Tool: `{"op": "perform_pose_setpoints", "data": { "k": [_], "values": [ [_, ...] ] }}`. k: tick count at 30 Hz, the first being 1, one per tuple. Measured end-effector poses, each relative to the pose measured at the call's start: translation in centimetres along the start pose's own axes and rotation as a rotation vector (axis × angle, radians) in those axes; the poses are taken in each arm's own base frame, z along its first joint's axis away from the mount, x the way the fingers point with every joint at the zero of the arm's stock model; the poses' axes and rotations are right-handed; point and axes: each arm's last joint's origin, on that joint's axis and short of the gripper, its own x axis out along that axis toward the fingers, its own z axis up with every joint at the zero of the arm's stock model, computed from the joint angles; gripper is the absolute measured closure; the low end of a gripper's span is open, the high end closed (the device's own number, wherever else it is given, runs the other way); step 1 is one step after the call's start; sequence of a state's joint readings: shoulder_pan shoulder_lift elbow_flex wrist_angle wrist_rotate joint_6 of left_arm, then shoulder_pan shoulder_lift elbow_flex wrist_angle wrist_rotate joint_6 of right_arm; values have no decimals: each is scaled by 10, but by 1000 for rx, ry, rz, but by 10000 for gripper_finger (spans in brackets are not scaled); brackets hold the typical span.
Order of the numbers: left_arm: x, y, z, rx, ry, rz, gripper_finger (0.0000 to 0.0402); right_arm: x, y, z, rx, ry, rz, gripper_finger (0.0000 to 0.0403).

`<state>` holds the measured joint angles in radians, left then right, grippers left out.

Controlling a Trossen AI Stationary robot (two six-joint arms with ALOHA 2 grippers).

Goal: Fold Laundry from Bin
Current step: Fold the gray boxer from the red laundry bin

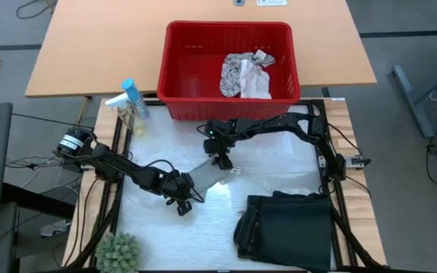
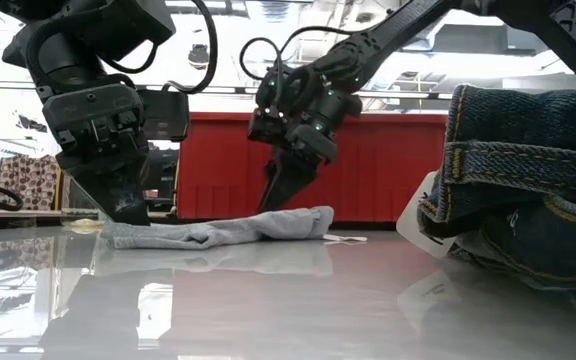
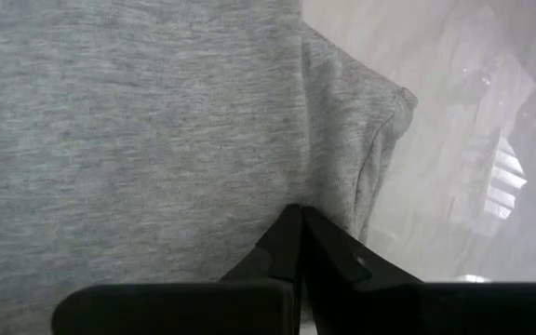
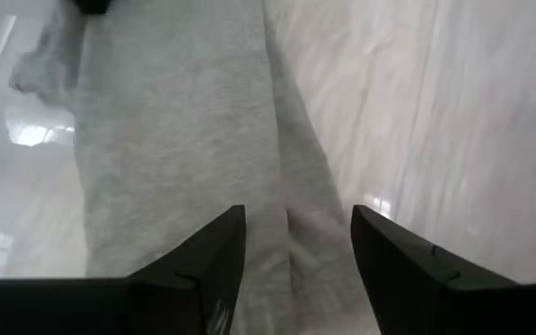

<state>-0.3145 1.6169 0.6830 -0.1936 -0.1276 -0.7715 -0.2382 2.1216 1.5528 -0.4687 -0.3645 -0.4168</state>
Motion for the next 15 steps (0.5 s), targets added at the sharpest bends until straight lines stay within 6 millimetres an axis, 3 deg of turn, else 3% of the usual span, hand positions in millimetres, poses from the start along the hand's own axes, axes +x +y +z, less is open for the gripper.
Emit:
{"op": "perform_pose_setpoints", "data": {
  "k": [7,15],
  "values": [
    [0,0,0,0,-1,0,401,3,10,5,-73,6,23,177],
    [0,0,0,1,-3,2,401,24,20,0,-88,47,66,193]
  ]
}}
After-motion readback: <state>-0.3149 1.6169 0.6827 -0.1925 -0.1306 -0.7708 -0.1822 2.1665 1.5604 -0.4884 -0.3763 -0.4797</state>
